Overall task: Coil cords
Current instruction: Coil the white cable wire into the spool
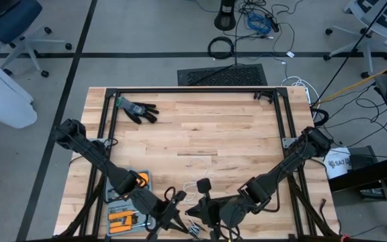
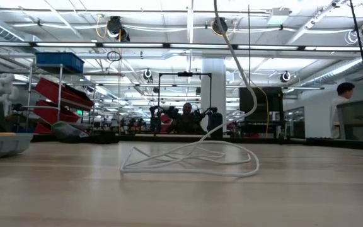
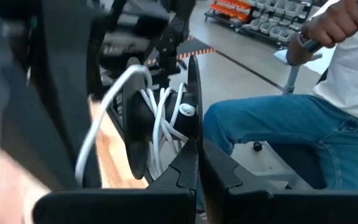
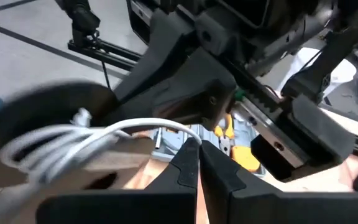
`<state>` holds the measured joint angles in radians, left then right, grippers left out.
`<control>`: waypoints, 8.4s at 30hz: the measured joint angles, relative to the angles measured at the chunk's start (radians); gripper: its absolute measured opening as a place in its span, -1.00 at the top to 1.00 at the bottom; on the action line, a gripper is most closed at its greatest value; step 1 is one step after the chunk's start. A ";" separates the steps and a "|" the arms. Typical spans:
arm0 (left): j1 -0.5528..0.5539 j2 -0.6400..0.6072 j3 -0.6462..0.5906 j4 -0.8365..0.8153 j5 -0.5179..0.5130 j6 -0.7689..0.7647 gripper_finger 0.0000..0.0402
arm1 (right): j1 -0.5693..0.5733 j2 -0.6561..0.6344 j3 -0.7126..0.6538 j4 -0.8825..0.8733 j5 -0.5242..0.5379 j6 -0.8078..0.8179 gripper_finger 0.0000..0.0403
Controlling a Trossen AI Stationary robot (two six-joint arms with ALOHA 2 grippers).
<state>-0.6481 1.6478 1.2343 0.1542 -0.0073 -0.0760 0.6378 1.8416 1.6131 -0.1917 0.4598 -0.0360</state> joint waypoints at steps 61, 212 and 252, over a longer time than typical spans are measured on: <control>0.014 -0.005 0.001 0.233 -0.081 0.215 0.97 | 0.173 0.359 -0.161 0.066 0.965 0.733 0.16; -0.120 0.011 0.002 -0.055 -0.060 -0.095 0.97 | 0.179 0.210 0.690 -0.487 0.404 -0.207 1.00; -0.122 0.022 0.001 0.110 0.033 0.063 0.97 | 0.062 0.289 0.690 -0.424 0.157 -0.070 1.00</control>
<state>-0.7704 1.6695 1.2348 0.2642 0.0255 -0.0130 0.7002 2.1304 2.3028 -0.6156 0.6170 -0.1060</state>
